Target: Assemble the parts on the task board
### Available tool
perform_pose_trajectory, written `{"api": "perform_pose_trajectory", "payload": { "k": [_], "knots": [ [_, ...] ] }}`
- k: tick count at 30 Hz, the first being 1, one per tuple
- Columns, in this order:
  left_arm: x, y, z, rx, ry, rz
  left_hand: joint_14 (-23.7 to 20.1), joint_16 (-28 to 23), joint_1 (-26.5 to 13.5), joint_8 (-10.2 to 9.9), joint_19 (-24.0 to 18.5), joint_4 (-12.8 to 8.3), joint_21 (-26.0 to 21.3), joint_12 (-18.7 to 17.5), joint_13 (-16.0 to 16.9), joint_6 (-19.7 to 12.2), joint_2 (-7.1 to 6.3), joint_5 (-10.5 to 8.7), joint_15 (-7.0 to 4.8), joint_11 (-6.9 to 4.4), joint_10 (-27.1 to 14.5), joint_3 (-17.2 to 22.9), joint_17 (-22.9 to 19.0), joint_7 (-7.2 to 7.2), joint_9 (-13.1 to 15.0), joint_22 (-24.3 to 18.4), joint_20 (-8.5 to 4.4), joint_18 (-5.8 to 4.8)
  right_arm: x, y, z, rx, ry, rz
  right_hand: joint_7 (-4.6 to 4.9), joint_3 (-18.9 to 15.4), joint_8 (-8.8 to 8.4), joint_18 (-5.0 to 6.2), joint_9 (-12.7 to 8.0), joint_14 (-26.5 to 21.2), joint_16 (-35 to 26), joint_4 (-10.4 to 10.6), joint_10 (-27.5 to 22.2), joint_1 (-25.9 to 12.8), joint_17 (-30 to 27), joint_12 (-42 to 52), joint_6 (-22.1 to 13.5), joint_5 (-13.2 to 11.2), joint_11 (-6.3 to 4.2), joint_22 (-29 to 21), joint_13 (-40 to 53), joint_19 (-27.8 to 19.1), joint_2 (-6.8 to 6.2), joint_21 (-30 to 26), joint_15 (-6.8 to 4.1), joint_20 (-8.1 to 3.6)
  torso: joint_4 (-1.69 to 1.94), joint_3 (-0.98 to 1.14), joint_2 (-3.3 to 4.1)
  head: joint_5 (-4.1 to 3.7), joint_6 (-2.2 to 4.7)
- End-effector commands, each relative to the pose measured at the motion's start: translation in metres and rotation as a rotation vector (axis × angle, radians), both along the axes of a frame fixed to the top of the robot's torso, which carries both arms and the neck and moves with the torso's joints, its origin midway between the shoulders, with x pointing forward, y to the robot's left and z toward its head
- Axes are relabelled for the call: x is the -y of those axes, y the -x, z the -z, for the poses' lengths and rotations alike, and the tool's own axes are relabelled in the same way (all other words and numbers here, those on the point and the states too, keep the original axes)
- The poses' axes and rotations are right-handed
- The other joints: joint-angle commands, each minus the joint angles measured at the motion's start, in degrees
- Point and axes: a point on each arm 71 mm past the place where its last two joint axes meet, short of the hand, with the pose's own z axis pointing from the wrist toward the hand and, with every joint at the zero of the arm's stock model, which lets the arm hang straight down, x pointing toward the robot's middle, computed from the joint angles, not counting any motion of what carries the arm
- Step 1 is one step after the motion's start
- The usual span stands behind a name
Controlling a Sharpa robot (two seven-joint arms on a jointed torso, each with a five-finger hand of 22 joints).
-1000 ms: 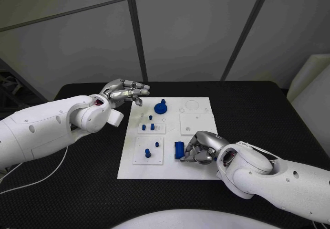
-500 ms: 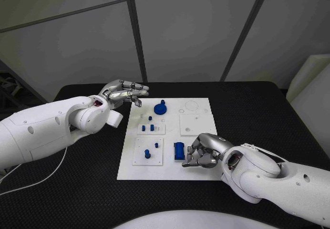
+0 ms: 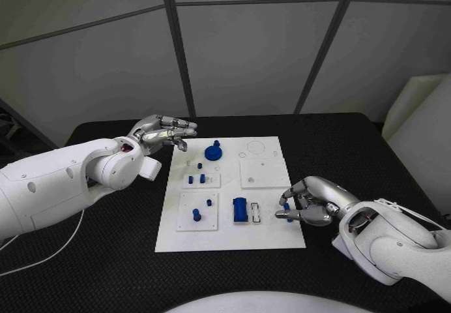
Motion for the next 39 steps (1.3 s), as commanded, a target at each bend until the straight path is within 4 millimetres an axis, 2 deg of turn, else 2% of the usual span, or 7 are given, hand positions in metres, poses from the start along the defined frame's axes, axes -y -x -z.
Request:
{"api": "perform_pose_trajectory", "payload": {
  "k": [1, 6, 12, 16, 25, 33, 39],
  "knots": [
    [0.002, 0.001, -0.001, 0.005, 0.008, 0.005, -0.03, -0.25, -0.08, -0.36, -0.06, -0.02, -0.28, -0.33, 0.09, -0.35, 0.24, -0.10, -0.05, 0.07, -0.36, -0.22, -0.07, -0.04, -0.07, -0.08, 0.07, -0.63, 0.012, -0.003, -0.001, 0.033, 0.030, 0.047, 0.04, 0.07, -0.11, -0.42, -0.96, 2.82, -0.40, 0.22, 1.93, -0.14, -0.15, -0.34, 0.01, 0.18, 0.44, 15.10, 5.83, 6.04, 0.81, 0.19, 0.52, 0.61, -0.20, -0.03, -0.14, -1.08, 0.16],
    [0.003, 0.002, 0.000, 0.003, 0.010, 0.010, -0.03, -0.25, -0.08, -0.36, -0.06, -0.02, -0.28, -0.33, 0.09, -0.35, 0.24, -0.10, -0.05, 0.07, -0.36, -0.22, -0.07, -0.04, -0.07, -0.08, 0.07, -0.63, 0.023, -0.007, 0.002, 0.046, 0.109, 0.077, 0.03, -0.38, -0.06, -0.42, -2.27, 2.62, -1.04, 0.64, 1.78, -0.96, -1.07, -0.90, 0.59, 0.45, 0.46, 15.10, 5.59, 6.04, 0.75, 0.19, 0.57, 0.76, -0.26, 0.13, 0.02, -1.98, 0.57],
    [0.003, 0.003, 0.001, 0.000, 0.011, 0.012, -0.02, -0.29, -0.04, -0.36, -0.04, -0.05, -0.31, -0.32, 0.09, -0.34, 0.24, -0.09, -0.06, 0.07, -0.35, -0.22, -0.07, -0.04, -0.07, -0.09, 0.06, -0.62, 0.021, -0.011, 0.006, 0.066, 0.168, 0.071, -0.31, -0.67, 0.36, -0.42, -3.11, 2.60, -1.22, 0.77, 1.73, -1.79, -1.25, -1.03, 2.32, 0.55, 0.23, 15.10, 5.59, 6.04, 0.29, 0.19, 0.44, 0.75, -0.21, 0.04, -0.05, -2.46, 0.55],
    [0.004, 0.003, 0.001, 0.000, 0.012, 0.014, -0.01, -0.30, -0.03, -0.35, -0.02, -0.07, -0.32, -0.32, 0.10, -0.33, 0.24, -0.08, -0.06, 0.07, -0.35, -0.22, -0.07, -0.04, -0.06, -0.10, 0.06, -0.62, 0.018, -0.015, 0.010, 0.054, 0.208, 0.068, -0.53, -0.68, 0.51, -0.42, -3.27, 2.66, -1.11, 0.81, 1.76, -2.05, -1.07, -0.98, 3.13, 0.57, 0.06, 15.10, 5.64, 6.04, 0.17, 0.19, 0.31, 0.67, 0.02, -0.02, -0.02, -2.62, 0.38],
    [0.003, 0.004, 0.002, -0.001, 0.011, 0.013, -0.01, -0.30, -0.03, -0.35, -0.02, -0.07, -0.32, -0.32, 0.10, -0.33, 0.24, -0.08, -0.06, 0.07, -0.35, -0.22, -0.07, -0.04, -0.06, -0.10, 0.06, -0.62, 0.008, -0.020, 0.023, 0.007, 0.256, 0.074, -0.76, -0.56, 0.56, -0.42, -3.50, 2.74, -0.96, 0.83, 1.85, -2.63, -0.82, -0.74, 3.95, 0.66, -0.14, 15.10, 5.80, 6.04, 0.31, 0.19, 0.16, 0.54, -0.01, 0.09, 0.11, -1.85, 0.12],
    [0.002, 0.004, 0.002, -0.002, 0.010, 0.012, -0.01, -0.30, -0.03, -0.35, -0.02, -0.07, -0.32, -0.32, 0.10, -0.33, 0.24, -0.08, -0.06, 0.07, -0.35, -0.22, -0.07, -0.04, -0.06, -0.10, 0.06, -0.62, 0.003, -0.019, 0.025, 0.014, 0.303, 0.056, -0.97, -0.41, 0.71, -0.42, -3.57, 2.83, -0.73, 0.74, 1.92, -2.56, -0.47, -0.57, 4.78, 0.72, -0.31, 15.10, 5.91, 6.04, 0.36, 0.19, 0.03, 0.42, -0.14, 0.11, 0.12, -1.93, -0.27],
    [0.001, 0.004, 0.002, -0.003, 0.010, 0.011, -0.01, -0.30, -0.03, -0.35, -0.02, -0.07, -0.32, -0.32, 0.10, -0.33, 0.24, -0.08, -0.06, 0.07, -0.35, -0.22, -0.07, -0.04, -0.06, -0.10, 0.06, -0.62, 0.002, -0.018, 0.026, 0.014, 0.328, 0.048, -1.07, -0.37, 0.79, -0.42, -3.56, 2.85, -0.68, 0.71, 1.94, -2.55, -0.39, -0.51, 5.14, 0.72, -0.39, 15.10, 5.95, 6.04, 0.32, 0.19, -0.03, 0.36, -0.05, 0.09, 0.02, -2.00, -0.52]
  ]
}}
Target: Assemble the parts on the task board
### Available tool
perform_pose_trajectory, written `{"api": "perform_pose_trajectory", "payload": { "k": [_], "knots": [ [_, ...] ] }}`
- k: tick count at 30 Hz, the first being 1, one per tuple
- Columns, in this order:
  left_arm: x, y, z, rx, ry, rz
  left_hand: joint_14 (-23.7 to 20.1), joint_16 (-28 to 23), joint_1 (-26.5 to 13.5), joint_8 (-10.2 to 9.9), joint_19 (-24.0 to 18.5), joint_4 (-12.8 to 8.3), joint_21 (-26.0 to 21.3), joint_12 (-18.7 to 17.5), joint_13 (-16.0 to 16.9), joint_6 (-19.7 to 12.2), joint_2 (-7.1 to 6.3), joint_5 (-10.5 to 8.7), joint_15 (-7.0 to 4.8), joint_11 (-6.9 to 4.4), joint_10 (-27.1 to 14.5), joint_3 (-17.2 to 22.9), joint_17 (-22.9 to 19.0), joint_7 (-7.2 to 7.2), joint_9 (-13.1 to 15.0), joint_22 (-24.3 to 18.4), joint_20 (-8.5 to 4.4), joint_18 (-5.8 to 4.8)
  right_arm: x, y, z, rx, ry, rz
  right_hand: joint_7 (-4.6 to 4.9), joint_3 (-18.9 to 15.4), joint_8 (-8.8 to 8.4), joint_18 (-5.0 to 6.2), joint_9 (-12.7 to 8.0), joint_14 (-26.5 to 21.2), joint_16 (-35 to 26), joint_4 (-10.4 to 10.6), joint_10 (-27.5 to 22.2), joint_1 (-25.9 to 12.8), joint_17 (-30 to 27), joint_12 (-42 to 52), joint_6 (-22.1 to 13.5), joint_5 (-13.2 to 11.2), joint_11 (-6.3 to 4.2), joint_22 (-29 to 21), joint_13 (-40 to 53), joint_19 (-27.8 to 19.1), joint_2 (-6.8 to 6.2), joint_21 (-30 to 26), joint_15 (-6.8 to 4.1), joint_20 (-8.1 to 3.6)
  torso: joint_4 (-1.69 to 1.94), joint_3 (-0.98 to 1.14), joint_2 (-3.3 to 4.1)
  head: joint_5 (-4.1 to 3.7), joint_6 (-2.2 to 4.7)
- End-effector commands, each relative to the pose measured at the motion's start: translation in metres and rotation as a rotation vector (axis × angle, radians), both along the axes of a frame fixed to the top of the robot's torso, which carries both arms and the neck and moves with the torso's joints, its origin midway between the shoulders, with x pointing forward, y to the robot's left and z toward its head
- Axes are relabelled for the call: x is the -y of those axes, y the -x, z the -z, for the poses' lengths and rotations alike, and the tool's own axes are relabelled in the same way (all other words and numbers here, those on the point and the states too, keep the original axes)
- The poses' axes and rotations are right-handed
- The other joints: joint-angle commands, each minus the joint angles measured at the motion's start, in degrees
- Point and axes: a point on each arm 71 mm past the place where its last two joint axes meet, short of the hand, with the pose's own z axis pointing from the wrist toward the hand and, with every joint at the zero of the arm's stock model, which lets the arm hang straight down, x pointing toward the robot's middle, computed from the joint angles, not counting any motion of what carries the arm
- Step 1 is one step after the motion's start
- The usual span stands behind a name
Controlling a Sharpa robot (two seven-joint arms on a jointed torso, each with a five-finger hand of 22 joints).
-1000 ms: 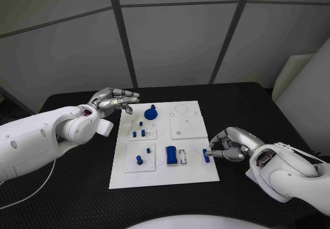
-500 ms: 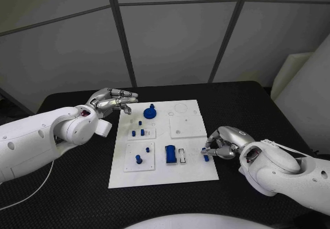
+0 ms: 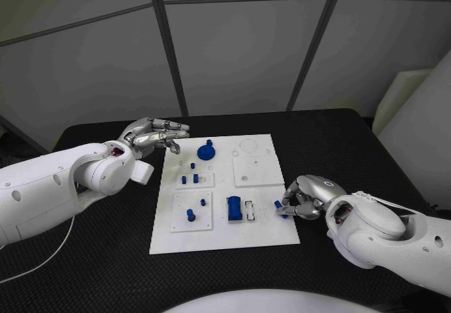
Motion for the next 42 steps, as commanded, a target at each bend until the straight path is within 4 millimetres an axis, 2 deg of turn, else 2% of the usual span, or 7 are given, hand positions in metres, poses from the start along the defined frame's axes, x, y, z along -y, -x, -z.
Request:
{"api": "perform_pose_trajectory", "payload": {
  "k": [1, 5, 9, 17, 25, 34, 42],
  "knots": [
    [0.000, 0.000, -0.001, 0.005, 0.008, 0.004, -0.01, -0.30, -0.03, -0.35, -0.02, -0.07, -0.32, -0.32, 0.06, -0.33, 0.25, -0.08, -0.06, 0.07, -0.35, -0.22, -0.08, -0.04, -0.06, -0.06, 0.06, -0.62, -0.002, 0.001, 0.001, -0.002, 0.056, -0.015, 0.08, 0.21, 0.21, -0.43, -0.07, 3.06, 0.39, 0.14, 1.94, -0.40, 0.10, 0.29, 0.48, 0.23, -0.38, 15.10, 6.16, 6.04, 0.10, 0.18, -0.23, -0.05, 0.00, 0.01, -0.06, 0.00, -0.09],
    [0.000, 0.000, -0.001, 0.004, 0.007, 0.004, -0.01, -0.30, -0.03, -0.35, -0.02, -0.07, -0.32, -0.32, 0.06, -0.33, 0.25, -0.08, -0.06, 0.07, -0.35, -0.22, -0.08, -0.04, -0.06, -0.06, 0.06, -0.62, -0.005, 0.001, 0.002, -0.014, 0.067, -0.025, -0.07, 0.35, 0.25, -0.43, -0.06, 3.07, 0.44, -0.11, 1.96, 0.09, 0.18, 0.33, 0.86, 0.25, -0.51, 15.10, 6.20, 6.04, -0.09, 0.18, -0.34, -0.14, 0.07, -0.01, -0.07, -0.01, -0.16],
    [0.000, 0.000, -0.001, 0.004, 0.007, 0.004, -0.01, -0.30, -0.03, -0.35, -0.02, -0.07, -0.32, -0.32, 0.06, -0.33, 0.25, -0.08, -0.06, 0.07, -0.35, -0.22, -0.08, -0.04, -0.06, -0.06, 0.06, -0.62, -0.009, 0.004, 0.006, -0.035, 0.077, -0.035, -0.34, 1.32, 0.14, -0.43, -0.10, 3.10, 0.52, -1.57, 1.96, 2.81, 0.32, 0.32, 1.35, 0.61, -0.77, 15.10, 6.25, 6.04, 0.37, 0.18, -0.57, -0.37, 0.04, -0.04, -0.09, -0.01, -0.23],
    [0.000, 0.000, -0.001, 0.003, 0.007, 0.004, -0.01, -0.30, -0.03, -0.35, -0.02, -0.07, -0.32, -0.32, 0.06, -0.33, 0.25, -0.08, -0.06, 0.07, -0.35, -0.22, -0.08, -0.04, -0.06, -0.06, 0.06, -0.62, -0.015, 0.006, 0.010, -0.050, 0.130, -0.048, -0.77, 3.22, -0.21, -0.43, -0.52, 3.13, 0.66, -5.60, 1.87, 8.15, 0.59, 0.22, 2.38, 8.49, -1.20, 15.10, 6.32, 6.04, 1.66, 0.18, -0.97, -0.85, 0.06, -0.06, -0.06, -0.02, -0.41],
    [-0.001, 0.001, -0.001, 0.003, 0.007, 0.004, 0.01, -0.36, -0.09, -0.35, 0.01, -0.04, -0.38, -0.31, 0.06, -0.32, 0.28, -0.07, -0.05, 0.07, -0.34, -0.24, -0.09, -0.04, -0.06, -0.09, 0.06, -0.63, -0.019, 0.007, 0.009, -0.030, 0.138, -0.034, -0.96, 4.01, -0.42, -0.43, -0.99, 3.14, 0.71, -6.87, 1.85, 8.83, 0.73, 0.07, 2.66, 13.15, -1.38, 15.10, 6.32, 6.04, 2.61, 0.18, -1.11, -0.99, 0.09, -0.06, -0.10, 0.15, -0.42],
    [-0.001, 0.001, -0.001, 0.004, 0.007, 0.003, 0.01, -0.36, -0.09, -0.35, 0.01, -0.04, -0.38, -0.31, 0.06, -0.32, 0.28, -0.07, -0.05, 0.07, -0.34, -0.24, -0.09, -0.04, -0.06, -0.09, 0.06, -0.63, -0.023, 0.015, -0.001, -0.055, -0.078, 0.038, -0.93, 4.19, -0.49, -0.43, -1.29, 3.18, 0.82, -5.82, 2.02, 6.35, 0.92, 0.06, 2.26, 16.39, -1.34, 15.10, 6.35, 6.04, 3.88, 0.18, -1.10, -1.00, 0.12, -0.16, -0.18, 0.35, -0.20],
    [0.000, 0.001, -0.001, 0.003, 0.007, 0.004, 0.01, -0.36, -0.09, -0.35, 0.01, -0.04, -0.38, -0.31, 0.06, -0.32, 0.28, -0.07, -0.05, 0.07, -0.34, -0.24, -0.09, -0.04, -0.06, -0.09, 0.06, -0.63, -0.032, 0.019, -0.008, -0.053, -0.254, 0.078, -0.90, 4.00, -0.43, -0.43, -1.34, 3.23, 0.92, -5.14, 2.18, 5.11, 1.07, 0.39, 2.23, 16.77, -1.31, 15.10, 6.53, 6.04, 4.00, 0.18, -1.08, -0.98, 0.10, -0.12, -0.02, 0.52, 0.04]
  ]
}}
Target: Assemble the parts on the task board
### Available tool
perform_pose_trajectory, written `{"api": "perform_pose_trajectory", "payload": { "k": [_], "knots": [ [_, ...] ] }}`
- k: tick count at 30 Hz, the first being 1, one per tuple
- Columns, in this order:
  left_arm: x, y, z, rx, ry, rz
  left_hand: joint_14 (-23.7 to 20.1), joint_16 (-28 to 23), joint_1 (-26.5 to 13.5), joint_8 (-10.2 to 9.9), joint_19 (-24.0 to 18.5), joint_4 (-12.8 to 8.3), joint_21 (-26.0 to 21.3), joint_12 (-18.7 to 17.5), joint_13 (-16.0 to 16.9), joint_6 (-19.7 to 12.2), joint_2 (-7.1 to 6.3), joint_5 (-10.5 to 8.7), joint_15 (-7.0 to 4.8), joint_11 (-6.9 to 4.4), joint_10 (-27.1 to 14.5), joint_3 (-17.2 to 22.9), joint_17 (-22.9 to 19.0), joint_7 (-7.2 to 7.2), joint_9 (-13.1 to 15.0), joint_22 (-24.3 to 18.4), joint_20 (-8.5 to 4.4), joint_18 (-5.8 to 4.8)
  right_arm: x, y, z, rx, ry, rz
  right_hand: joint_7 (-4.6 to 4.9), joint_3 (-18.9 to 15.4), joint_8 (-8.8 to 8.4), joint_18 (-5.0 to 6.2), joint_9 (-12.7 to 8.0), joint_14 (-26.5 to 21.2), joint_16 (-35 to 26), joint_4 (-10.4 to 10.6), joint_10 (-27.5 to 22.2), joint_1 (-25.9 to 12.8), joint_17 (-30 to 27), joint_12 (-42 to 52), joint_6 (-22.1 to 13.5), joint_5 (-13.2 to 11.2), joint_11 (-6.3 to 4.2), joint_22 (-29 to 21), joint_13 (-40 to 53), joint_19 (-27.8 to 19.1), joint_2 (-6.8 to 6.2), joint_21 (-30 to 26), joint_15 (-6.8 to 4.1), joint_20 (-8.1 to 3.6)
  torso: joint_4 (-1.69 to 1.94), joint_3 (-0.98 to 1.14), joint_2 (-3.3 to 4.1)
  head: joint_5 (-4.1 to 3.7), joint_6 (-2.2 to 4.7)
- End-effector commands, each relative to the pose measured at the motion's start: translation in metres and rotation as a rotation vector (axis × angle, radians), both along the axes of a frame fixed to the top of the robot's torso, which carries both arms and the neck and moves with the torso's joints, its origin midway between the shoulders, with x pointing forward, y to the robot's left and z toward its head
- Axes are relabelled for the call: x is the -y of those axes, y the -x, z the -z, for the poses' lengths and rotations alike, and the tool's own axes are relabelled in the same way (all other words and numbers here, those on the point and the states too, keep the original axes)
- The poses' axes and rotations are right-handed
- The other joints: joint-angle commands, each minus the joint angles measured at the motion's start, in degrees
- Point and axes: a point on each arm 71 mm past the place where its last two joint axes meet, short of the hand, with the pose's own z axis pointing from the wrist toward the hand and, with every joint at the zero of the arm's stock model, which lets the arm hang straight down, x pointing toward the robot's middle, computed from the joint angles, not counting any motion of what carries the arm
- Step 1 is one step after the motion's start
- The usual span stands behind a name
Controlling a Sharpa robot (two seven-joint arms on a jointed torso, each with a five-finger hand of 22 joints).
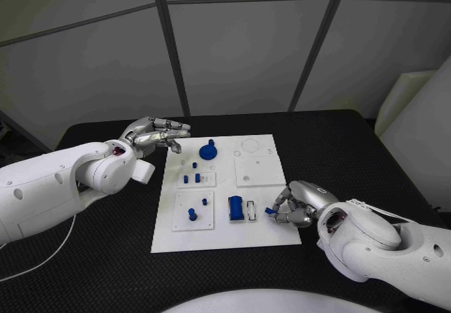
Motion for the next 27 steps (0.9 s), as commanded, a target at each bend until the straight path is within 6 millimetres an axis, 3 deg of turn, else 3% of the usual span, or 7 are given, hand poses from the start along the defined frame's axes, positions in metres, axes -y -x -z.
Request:
{"api": "perform_pose_trajectory", "payload": {
  "k": [1, 3, 8, 27],
  "knots": [
    [0.001, 0.000, -0.002, 0.004, 0.008, 0.005, 0.01, -0.36, -0.09, -0.36, 0.01, -0.04, -0.39, -0.31, 0.09, -0.32, 0.28, -0.07, -0.05, 0.07, -0.34, -0.24, -0.09, -0.04, -0.06, -0.06, 0.06, -0.63, -0.003, 0.000, -0.004, 0.002, -0.145, 0.061, 0.11, -0.15, 0.23, -0.42, 0.09, 3.03, 0.24, 0.47, 2.29, 0.71, 0.04, 0.14, -0.08, 0.39, -0.17, 15.07, 5.45, 5.83, 1.68, 0.18, -0.45, -0.33, -0.04, 0.03, 0.14, 0.07, 0.06],
    [0.002, 0.000, -0.002, 0.004, 0.008, 0.006, 0.01, -0.36, -0.09, -0.36, 0.01, -0.04, -0.39, -0.31, 0.09, -0.32, 0.28, -0.07, -0.05, 0.07, -0.34, -0.24, -0.09, -0.04, -0.06, -0.06, 0.06, -0.63, -0.006, -0.001, -0.004, -0.003, -0.164, 0.064, 0.14, -0.30, 0.24, -0.42, 0.08, 3.03, 0.23, 0.84, 2.30, 0.13, 0.01, 0.11, -0.07, 0.39, -0.14, 15.07, 5.45, 5.83, 1.66, 0.18, -0.44, -0.32, -0.03, 0.03, 0.13, 0.14, 0.02],
    [0.002, 0.001, -0.002, 0.004, 0.009, 0.007, 0.01, -0.36, -0.09, -0.36, 0.01, -0.04, -0.39, -0.31, 0.09, -0.32, 0.28, -0.07, -0.05, 0.07, -0.34, -0.24, -0.09, -0.04, -0.06, -0.06, 0.06, -0.63, -0.012, -0.003, 0.002, -0.053, -0.169, 0.059, 0.14, -1.37, 0.27, -0.42, -0.02, 3.07, 0.35, 3.20, 2.43, -2.81, 0.19, 0.40, 0.09, 3.15, -0.13, 15.07, 5.65, 5.83, 0.80, 0.18, -0.40, -0.27, 0.02, 0.00, 0.17, 0.18, -0.07],
    [0.003, 0.002, -0.002, 0.002, 0.009, 0.011, 0.01, -0.36, -0.09, -0.36, 0.01, -0.04, -0.39, -0.31, 0.09, -0.32, 0.28, -0.07, -0.05, 0.07, -0.34, -0.24, -0.09, -0.04, -0.06, -0.06, 0.06, -0.63, -0.031, -0.012, 0.015, -0.116, -0.150, 0.062, -0.45, -1.89, 1.06, -0.42, 0.96, 3.18, 0.69, 5.80, 2.63, -4.91, 0.68, 0.85, 2.11, 3.31, -0.55, 15.07, 5.97, 5.83, 0.31, 0.18, -0.71, -0.50, -0.14, 0.07, 0.21, 0.94, -0.67]
  ]
}}
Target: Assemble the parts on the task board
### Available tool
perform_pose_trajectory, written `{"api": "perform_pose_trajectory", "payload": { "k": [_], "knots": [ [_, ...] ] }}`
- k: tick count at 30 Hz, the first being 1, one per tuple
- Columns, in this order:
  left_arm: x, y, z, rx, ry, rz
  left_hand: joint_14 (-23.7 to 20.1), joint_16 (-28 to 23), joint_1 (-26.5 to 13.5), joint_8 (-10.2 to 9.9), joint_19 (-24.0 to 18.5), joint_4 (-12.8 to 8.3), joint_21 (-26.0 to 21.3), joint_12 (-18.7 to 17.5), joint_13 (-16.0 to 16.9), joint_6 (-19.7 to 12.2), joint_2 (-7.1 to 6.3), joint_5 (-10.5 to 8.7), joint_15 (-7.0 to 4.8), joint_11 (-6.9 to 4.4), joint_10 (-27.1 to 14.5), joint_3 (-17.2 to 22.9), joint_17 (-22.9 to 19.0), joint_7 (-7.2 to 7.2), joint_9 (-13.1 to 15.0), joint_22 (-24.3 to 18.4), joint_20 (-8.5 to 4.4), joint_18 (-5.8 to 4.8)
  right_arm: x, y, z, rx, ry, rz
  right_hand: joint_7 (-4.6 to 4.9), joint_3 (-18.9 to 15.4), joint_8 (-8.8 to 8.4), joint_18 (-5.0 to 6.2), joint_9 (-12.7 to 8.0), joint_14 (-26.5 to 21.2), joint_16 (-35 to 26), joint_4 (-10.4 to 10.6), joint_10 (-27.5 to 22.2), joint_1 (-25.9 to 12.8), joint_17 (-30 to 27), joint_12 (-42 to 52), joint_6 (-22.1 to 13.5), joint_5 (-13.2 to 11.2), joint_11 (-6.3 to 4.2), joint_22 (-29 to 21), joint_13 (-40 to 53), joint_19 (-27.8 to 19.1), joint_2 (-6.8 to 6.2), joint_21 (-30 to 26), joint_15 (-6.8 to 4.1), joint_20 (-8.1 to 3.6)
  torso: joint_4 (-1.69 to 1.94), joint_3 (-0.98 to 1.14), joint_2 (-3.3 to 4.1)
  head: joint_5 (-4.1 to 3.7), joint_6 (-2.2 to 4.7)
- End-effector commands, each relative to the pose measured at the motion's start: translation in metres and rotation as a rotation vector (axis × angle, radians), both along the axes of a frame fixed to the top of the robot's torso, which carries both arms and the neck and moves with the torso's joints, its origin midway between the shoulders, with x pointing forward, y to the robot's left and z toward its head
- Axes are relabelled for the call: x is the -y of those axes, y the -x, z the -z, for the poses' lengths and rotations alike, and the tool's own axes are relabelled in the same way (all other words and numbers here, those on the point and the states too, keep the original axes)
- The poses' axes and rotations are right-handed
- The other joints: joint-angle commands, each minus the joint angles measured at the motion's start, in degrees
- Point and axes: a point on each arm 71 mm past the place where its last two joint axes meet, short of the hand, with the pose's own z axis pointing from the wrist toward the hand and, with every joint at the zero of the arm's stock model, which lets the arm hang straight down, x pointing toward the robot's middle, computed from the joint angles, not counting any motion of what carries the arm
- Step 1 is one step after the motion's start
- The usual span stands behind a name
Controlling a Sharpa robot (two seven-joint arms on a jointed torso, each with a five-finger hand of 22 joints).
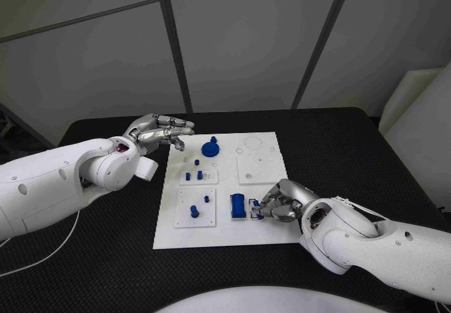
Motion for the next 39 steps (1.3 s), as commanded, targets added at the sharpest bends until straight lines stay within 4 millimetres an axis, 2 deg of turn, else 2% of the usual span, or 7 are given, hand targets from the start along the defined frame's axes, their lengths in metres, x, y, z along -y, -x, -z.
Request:
{"api": "perform_pose_trajectory", "payload": {
  "k": [1, 16, 21, 23, 27, 31, 39],
  "knots": [
    [0.0006, 0.0002, -0.0014, 0.002, 0.006, 0.004, 0.01, -0.36, -0.09, -0.36, 0.01, -0.04, -0.39, -0.31, 0.09, -0.32, 0.28, -0.07, -0.05, 0.07, -0.34, -0.24, -0.09, -0.04, -0.06, -0.07, 0.06, -0.63, -0.0017, -0.0004, 0.0011, -0.014, -0.004, 0.010, -0.10, -0.05, 0.24, -0.43, 0.06, 3.18, 0.05, 0.32, 2.44, -0.78, 0.64, -0.07, 0.39, 0.16, -0.39, 15.08, 6.95, 6.05, -0.10, 0.18, -0.30, -0.30, -0.13, 0.01, -0.05, 0.21, -0.14],
    [0.0006, 0.0000, -0.0011, -0.001, 0.005, 0.005, 0.05, -0.42, -0.04, -0.35, 0.06, -0.09, -0.45, -0.30, 0.10, -0.28, 0.31, -0.02, -0.07, 0.06, -0.33, -0.22, -0.09, -0.05, -0.04, -0.10, 0.05, -0.63, -0.0081, -0.0012, -0.0003, 0.006, -0.021, 0.007, -0.29, -0.86, 0.41, -0.43, 1.13, 3.18, 0.11, 0.48, 2.50, -4.04, 0.75, -0.03, 1.06, -1.19, -0.55, 15.08, 7.05, 6.05, -0.01, 0.18, -0.44, -0.45, -0.04, 0.10, -0.17, 0.28, -0.16],
    [0.0004, 0.0000, -0.0011, -0.002, 0.005, 0.005, 0.05, -0.42, -0.04, -0.35, 0.06, -0.09, -0.45, -0.30, 0.10, -0.28, 0.31, -0.02, -0.07, 0.06, -0.33, -0.22, -0.09, -0.05, -0.04, -0.10, 0.05, -0.63, -0.0078, -0.0018, 0.0001, 0.007, -0.015, 0.007, -0.35, -1.97, 0.52, -0.43, 2.02, 3.17, 0.09, 0.43, 2.55, -7.96, 0.74, -0.11, 1.64, -9.42, -0.57, 15.08, 7.08, 6.05, 0.35, 0.18, -0.46, -0.50, -0.10, 0.05, -0.14, 0.29, -0.07],
    [0.0002, 0.0001, -0.0011, -0.002, 0.004, 0.004, 0.05, -0.42, -0.04, -0.35, 0.06, -0.09, -0.45, -0.30, 0.10, -0.28, 0.31, -0.02, -0.07, 0.06, -0.33, -0.22, -0.09, -0.05, -0.04, -0.10, 0.05, -0.63, -0.0074, -0.0022, 0.0000, 0.013, -0.012, 0.007, -0.37, -2.40, 0.51, -0.43, 2.46, 3.15, 0.04, 0.46, 2.55, -9.50, 0.68, -0.20, 1.78, -14.08, -0.59, 15.08, 7.07, 6.05, 0.12, 0.18, -0.48, -0.51, -0.11, 0.05, -0.13, 0.29, -0.08],
    [-0.0001, 0.0001, -0.0011, -0.002, 0.004, 0.004, 0.05, -0.42, -0.04, -0.35, 0.06, -0.09, -0.45, -0.30, 0.10, -0.28, 0.31, -0.02, -0.07, 0.06, -0.33, -0.22, -0.09, -0.05, -0.04, -0.10, 0.05, -0.63, -0.0064, -0.0030, 0.0000, 0.022, -0.005, 0.006, -0.35, -2.40, 0.39, -0.43, 3.15, 3.12, -0.05, 0.49, 2.52, -11.04, 0.57, -0.39, 1.80, -18.68, -0.57, 15.08, 7.04, 6.05, -0.47, 0.18, -0.47, -0.52, -0.12, 0.04, -0.15, 0.27, -0.07],
    [-0.0004, 0.0002, -0.0011, -0.003, 0.004, 0.004, 0.05, -0.42, -0.04, -0.35, 0.06, -0.09, -0.45, -0.30, 0.10, -0.28, 0.31, -0.02, -0.07, 0.06, -0.33, -0.22, -0.09, -0.05, -0.04, -0.10, 0.05, -0.63, -0.0050, -0.0034, -0.0001, 0.029, 0.006, 0.003, -0.37, -2.11, 0.32, -0.43, 3.43, 3.11, -0.10, 0.38, 2.50, -10.76, 0.51, -0.49, 1.76, -19.30, -0.58, 15.08, 7.02, 6.05, -1.03, 0.18, -0.47, -0.51, -0.06, 0.04, -0.16, 0.27, -0.07],
    [-0.0013, 0.0003, -0.0010, -0.004, 0.002, 0.002, 0.05, -0.42, -0.04, -0.35, 0.06, -0.09, -0.45, -0.30, 0.10, -0.28, 0.31, -0.02, -0.07, 0.06, -0.33, -0.22, -0.09, -0.05, -0.04, -0.10, 0.05, -0.63, -0.0047, 0.0006, -0.0036, 0.044, 0.005, -0.064, -0.33, -0.91, 0.22, -0.43, 4.59, 3.12, -0.10, -0.64, 2.47, -4.77, 0.58, -0.49, 1.88, -19.92, -0.58, 15.08, 7.10, 6.05, -4.47, 0.18, -0.47, -0.54, -0.07, 0.08, -0.15, 0.38, 0.02]
  ]
}}
